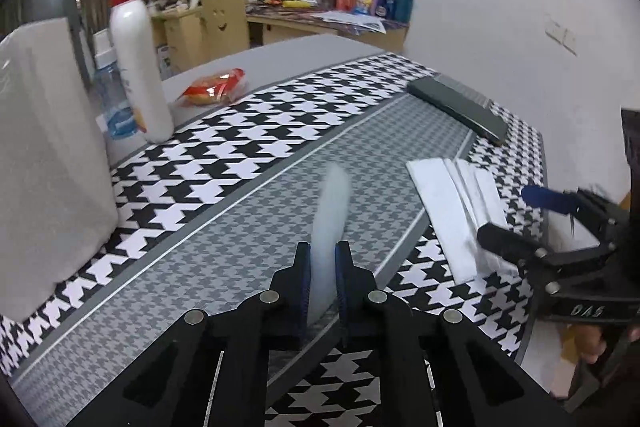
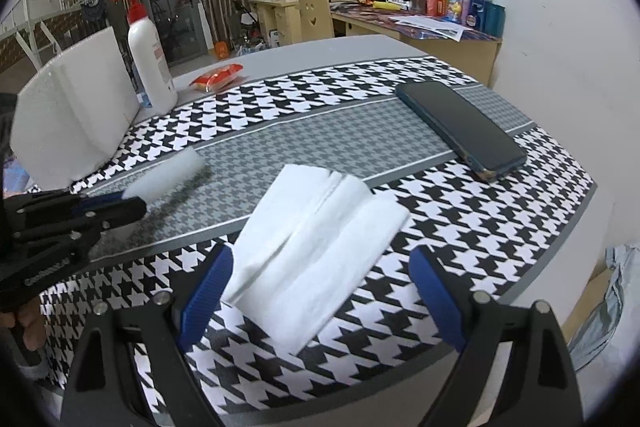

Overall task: Organize soft objects
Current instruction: 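Close the right tool on the stack of white paper towels, then carry the foam stick with the left tool while the right tool carries the paper towels toward the box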

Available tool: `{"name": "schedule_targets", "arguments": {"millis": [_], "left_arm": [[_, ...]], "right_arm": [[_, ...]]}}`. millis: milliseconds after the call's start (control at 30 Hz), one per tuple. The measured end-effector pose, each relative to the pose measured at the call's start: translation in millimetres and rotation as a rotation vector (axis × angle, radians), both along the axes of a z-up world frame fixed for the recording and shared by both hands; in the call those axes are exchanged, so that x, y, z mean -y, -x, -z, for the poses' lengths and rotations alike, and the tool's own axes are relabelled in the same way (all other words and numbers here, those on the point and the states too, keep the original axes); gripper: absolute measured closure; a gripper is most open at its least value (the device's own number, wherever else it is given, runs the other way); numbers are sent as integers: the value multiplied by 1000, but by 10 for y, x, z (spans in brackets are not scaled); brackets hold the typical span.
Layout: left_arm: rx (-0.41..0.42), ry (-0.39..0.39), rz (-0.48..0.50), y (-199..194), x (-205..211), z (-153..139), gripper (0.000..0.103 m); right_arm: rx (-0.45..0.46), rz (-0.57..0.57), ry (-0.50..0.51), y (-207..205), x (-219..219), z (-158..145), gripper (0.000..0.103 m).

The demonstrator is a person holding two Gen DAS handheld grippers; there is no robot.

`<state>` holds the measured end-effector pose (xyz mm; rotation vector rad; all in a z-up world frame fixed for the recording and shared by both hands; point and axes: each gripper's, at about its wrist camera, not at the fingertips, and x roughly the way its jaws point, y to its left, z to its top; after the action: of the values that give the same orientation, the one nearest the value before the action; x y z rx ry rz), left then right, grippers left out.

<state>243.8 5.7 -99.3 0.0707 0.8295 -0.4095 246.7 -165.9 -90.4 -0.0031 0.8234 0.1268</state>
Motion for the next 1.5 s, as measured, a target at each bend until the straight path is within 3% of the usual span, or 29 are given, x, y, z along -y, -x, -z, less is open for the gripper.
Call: {"name": "schedule_targets", "arguments": {"millis": [200,400,600,667,767,833,1500], "left_arm": [[42,-13,-51,34,-31,-28,89],[11,1,-48,31,-6,22,89],[15,10,-60,43,-12,25,89],[13,10,-67,47,-18,37,89],[27,9,-67,67,-10,22,89],[38,6,-59,83,3,4,89],[137,38,-45,302,71,-405,89]], "right_arm": [[-33,0,53,-96,-141,117,11],[-51,-9,59,-125,-207,148,26],[-40,1,62,-131,-224,118,52],[-38,2,59,-133,-221,111,70],[-32,-4,51,-139,-212,108,86],[-34,-13,41,-147,-212,107,91],[83,-84,-62,-22,-170,-278,94]]}}
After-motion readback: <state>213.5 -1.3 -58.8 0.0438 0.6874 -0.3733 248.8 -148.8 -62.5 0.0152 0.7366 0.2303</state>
